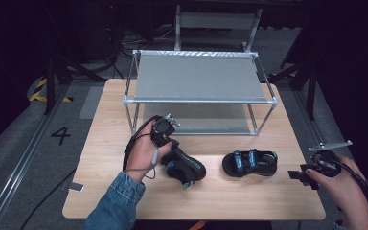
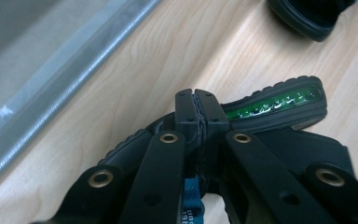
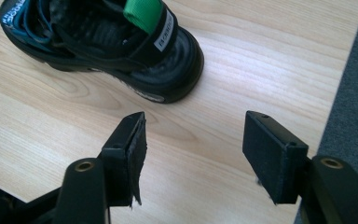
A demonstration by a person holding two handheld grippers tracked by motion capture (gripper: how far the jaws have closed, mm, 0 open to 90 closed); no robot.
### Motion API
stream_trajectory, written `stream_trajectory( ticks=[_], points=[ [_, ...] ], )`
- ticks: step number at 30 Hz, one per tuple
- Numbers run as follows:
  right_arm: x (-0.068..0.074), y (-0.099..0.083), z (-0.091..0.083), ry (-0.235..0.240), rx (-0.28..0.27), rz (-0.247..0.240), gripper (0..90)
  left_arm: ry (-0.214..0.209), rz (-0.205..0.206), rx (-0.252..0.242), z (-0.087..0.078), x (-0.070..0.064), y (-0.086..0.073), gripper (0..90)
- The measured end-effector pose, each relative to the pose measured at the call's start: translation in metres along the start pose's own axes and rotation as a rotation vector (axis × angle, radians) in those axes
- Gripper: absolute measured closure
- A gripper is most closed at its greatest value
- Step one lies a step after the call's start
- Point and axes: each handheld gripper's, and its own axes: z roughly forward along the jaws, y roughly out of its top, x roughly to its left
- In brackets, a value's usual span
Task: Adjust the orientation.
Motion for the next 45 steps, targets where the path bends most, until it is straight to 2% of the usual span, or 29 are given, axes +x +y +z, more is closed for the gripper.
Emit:
stream_trajectory(
  ticks=[5,7,8,9,10,12,13,14,20,29,38,44,45],
  points=[
    [0.001,-0.007,-0.005,-0.014,0.002,0.000,40.3,0.022,-0.022,-0.012,0.009,-0.001,0.009,81.8],
    [0.002,-0.007,-0.005,-0.013,0.002,0.000,40.3,0.027,-0.020,-0.021,0.010,-0.001,0.010,72.7],
    [0.003,-0.007,-0.005,-0.012,0.000,-0.004,40.2,0.050,-0.018,-0.026,0.012,-0.001,0.012,64.5],
    [0.003,-0.007,-0.005,-0.012,0.000,-0.004,40.2,0.068,-0.022,-0.029,0.012,-0.002,0.012,64.5],
    [0.004,-0.007,-0.005,-0.012,-0.002,-0.002,40.2,0.094,-0.024,-0.036,0.012,-0.002,0.012,58.3],
    [0.004,-0.007,-0.005,-0.014,0.000,-0.008,40.1,0.131,-0.024,-0.103,0.009,-0.001,0.011,54.0],
    [0.004,-0.006,-0.004,-0.013,0.000,-0.010,40.0,0.131,-0.041,-0.113,0.006,0.000,0.011,50.4],
    [0.004,-0.006,-0.004,-0.012,0.003,-0.003,39.9,0.123,-0.046,-0.122,0.003,0.001,0.010,46.9],
    [0.007,-0.002,0.001,-0.007,0.011,-0.019,39.6,0.104,-0.055,-0.123,0.001,-0.002,0.009,46.1],
    [0.010,0.000,0.003,-0.006,0.012,-0.034,39.0,0.053,-0.012,-0.108,0.003,-0.020,0.019,44.0],
    [0.010,0.001,0.004,0.000,0.009,-0.039,38.9,-0.005,0.029,-0.095,0.017,-0.035,0.030,47.8],
    [0.011,0.002,0.004,0.002,0.004,-0.041,38.9,-0.043,0.028,-0.087,0.029,-0.045,0.038,51.2],
    [0.011,0.002,0.004,0.003,0.006,-0.043,38.8,-0.049,0.040,-0.084,0.031,-0.047,0.040,51.4]
  ],
)
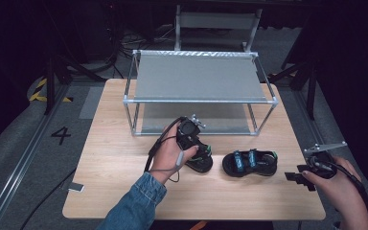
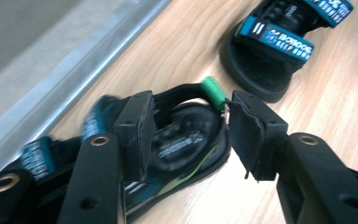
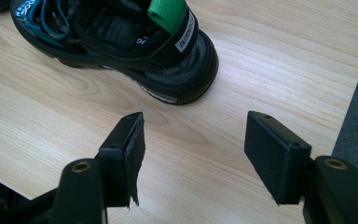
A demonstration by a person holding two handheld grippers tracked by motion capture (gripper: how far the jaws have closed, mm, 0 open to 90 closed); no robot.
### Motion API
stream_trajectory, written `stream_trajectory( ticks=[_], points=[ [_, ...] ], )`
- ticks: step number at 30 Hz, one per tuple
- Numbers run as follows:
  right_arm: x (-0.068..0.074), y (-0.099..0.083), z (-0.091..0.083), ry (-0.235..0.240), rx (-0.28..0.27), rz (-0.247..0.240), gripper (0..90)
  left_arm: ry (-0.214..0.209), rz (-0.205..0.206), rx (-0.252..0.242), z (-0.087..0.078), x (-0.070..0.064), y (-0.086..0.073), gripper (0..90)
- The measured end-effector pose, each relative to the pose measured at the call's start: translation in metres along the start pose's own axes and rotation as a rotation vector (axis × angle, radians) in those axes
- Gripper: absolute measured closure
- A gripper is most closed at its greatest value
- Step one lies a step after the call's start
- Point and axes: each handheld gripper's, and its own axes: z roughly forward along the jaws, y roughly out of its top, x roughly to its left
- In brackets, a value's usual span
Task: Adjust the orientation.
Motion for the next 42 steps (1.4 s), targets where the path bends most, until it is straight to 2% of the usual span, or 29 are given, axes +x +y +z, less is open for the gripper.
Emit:
stream_trajectory(
  ticks=[4,6,10,12,17,24,31,35,40,42],
  points=[
    [0.000,0.000,0.000,0.003,0.000,-0.003,38.8,-0.018,0.009,0.020,0.010,-0.004,0.004,54.6],
    [0.001,0.000,0.000,0.003,-0.001,-0.004,38.9,-0.017,0.016,0.017,0.014,-0.006,0.005,59.6],
    [0.000,0.000,-0.001,0.001,-0.004,-0.006,38.8,-0.031,0.015,0.009,0.018,-0.007,0.004,81.5],
    [0.000,0.000,-0.001,0.000,-0.004,-0.004,38.8,-0.032,0.014,0.014,0.016,-0.008,0.003,86.4],
    [0.000,0.001,-0.001,-0.002,-0.003,-0.006,38.9,-0.025,0.049,0.029,0.005,-0.015,-0.001,87.6],
    [0.001,0.003,0.001,-0.001,-0.002,-0.016,38.9,-0.044,0.053,0.043,-0.021,-0.023,-0.026,87.6],
    [0.004,0.006,0.002,-0.007,-0.011,-0.022,38.9,-0.021,0.063,0.111,-0.044,-0.026,-0.048,87.5],
    [0.004,0.006,0.004,-0.007,-0.007,-0.021,38.8,-0.025,0.063,0.131,-0.047,-0.025,-0.053,87.4],
    [0.004,0.007,0.004,-0.012,-0.020,-0.021,38.9,-0.060,0.060,0.156,-0.044,-0.022,-0.055,86.4],
    [0.003,0.006,0.004,-0.014,-0.025,-0.019,38.9,-0.072,0.051,0.160,-0.043,-0.021,-0.055,82.1]
  ],
)
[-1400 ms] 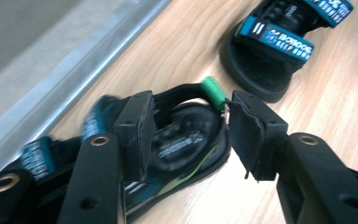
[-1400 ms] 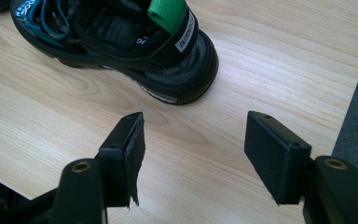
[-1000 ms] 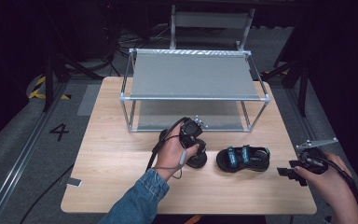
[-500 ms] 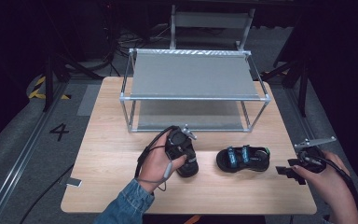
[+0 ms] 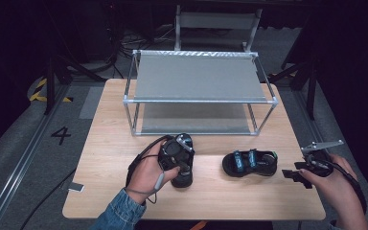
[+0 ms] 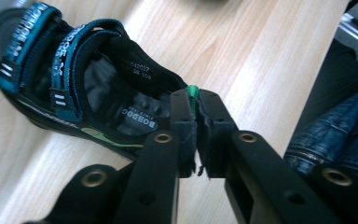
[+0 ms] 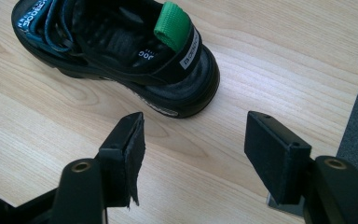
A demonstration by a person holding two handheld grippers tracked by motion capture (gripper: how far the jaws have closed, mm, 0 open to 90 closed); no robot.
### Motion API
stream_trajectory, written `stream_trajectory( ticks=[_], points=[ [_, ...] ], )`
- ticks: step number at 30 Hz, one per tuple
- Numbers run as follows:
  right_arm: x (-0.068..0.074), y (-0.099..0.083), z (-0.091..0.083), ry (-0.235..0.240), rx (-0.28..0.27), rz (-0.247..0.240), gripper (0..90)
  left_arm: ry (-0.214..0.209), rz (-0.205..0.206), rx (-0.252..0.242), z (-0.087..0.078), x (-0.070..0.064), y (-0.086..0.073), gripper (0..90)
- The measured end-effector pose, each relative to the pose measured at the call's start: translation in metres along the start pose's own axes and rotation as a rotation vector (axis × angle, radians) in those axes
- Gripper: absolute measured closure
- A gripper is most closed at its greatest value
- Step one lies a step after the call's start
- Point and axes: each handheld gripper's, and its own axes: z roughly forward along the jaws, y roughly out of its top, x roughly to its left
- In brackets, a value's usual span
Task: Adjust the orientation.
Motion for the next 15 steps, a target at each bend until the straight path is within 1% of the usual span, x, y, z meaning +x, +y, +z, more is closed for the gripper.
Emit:
stream_trajectory(
  ticks=[2,6,8,10,12,13,15],
  points=[
    [-0.001,-0.001,0.000,-0.002,0.003,0.006,38.9,0.046,0.011,-0.015,-0.002,0.002,0.002,68.6],
    [-0.001,-0.004,0.000,-0.006,0.008,0.009,38.8,0.097,0.003,-0.056,-0.007,0.007,0.007,51.8],
    [-0.001,-0.004,0.001,-0.009,0.013,0.009,38.6,0.122,-0.010,-0.061,-0.007,0.012,0.008,45.6],
    [-0.001,-0.005,0.001,-0.014,0.013,0.004,38.5,0.163,-0.031,-0.068,-0.006,0.019,0.009,40.4],
    [-0.001,-0.006,0.002,-0.011,0.013,0.014,38.4,0.198,-0.044,-0.070,-0.002,0.025,0.009,34.5],
    [-0.001,-0.006,0.002,-0.011,0.014,0.015,38.4,0.210,-0.049,-0.059,0.000,0.029,0.009,32.1],
    [-0.001,-0.008,0.002,-0.010,0.017,0.015,38.3,0.228,-0.051,-0.045,0.005,0.033,0.010,30.4]
  ],
)
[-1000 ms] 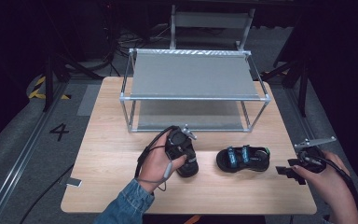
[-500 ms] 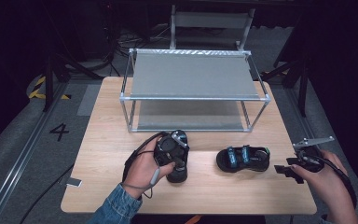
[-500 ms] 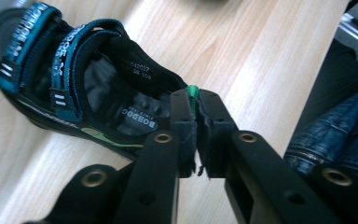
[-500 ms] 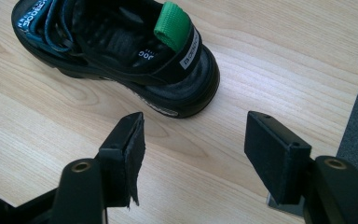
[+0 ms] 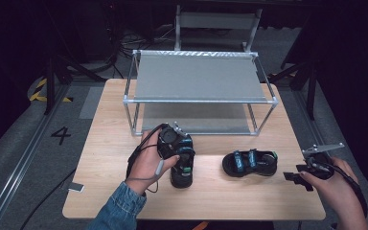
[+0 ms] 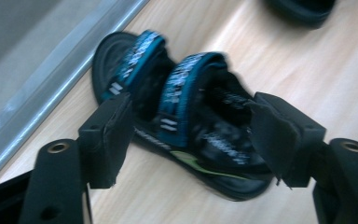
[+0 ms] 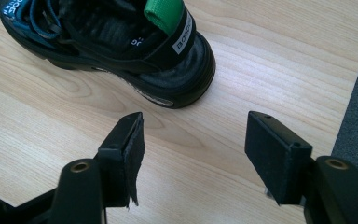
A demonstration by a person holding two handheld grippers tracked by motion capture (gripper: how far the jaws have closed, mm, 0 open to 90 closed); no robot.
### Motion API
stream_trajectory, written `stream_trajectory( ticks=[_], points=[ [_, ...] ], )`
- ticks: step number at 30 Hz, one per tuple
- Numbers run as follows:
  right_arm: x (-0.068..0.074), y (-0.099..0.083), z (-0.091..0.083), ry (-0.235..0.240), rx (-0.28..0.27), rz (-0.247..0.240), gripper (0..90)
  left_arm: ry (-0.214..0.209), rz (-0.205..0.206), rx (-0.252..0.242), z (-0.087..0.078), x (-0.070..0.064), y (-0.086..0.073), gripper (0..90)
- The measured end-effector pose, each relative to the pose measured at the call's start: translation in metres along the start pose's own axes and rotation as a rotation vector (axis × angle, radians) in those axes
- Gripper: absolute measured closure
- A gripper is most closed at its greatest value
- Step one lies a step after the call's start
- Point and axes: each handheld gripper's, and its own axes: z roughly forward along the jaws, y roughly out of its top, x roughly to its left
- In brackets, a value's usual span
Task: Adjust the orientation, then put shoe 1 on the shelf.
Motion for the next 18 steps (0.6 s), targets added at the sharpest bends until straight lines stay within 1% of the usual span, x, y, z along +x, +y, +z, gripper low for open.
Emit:
stream_trajectory(
  ticks=[1,2,4,10,12,15,16,18],
  points=[
    [0.000,-0.001,0.000,0.000,-0.001,0.004,38.3,0.004,0.006,0.006,0.003,0.002,0.001,29.5],
    [-0.001,-0.001,0.001,-0.004,0.001,0.003,38.3,0.005,0.003,0.010,0.006,0.003,0.002,28.9],
    [-0.002,-0.001,0.000,-0.010,0.001,0.005,38.3,-0.006,-0.003,0.019,0.012,0.006,0.003,28.9],
    [-0.002,-0.001,0.001,-0.007,-0.001,0.003,37.1,-0.025,0.013,0.080,0.027,0.010,0.003,29.7],
    [-0.001,-0.001,0.002,-0.005,0.004,0.003,36.9,-0.026,0.026,0.088,0.032,0.011,0.003,31.0],
    [-0.001,0.000,0.004,0.000,0.006,0.001,37.0,-0.019,0.017,0.069,0.036,0.012,0.003,32.5],
    [-0.001,0.000,0.004,-0.001,0.005,-0.001,36.9,-0.018,0.013,0.075,0.037,0.013,0.003,33.0],
    [-0.001,0.000,0.004,0.002,0.008,-0.005,36.9,-0.020,0.012,0.068,0.039,0.014,0.002,35.3]
  ],
)
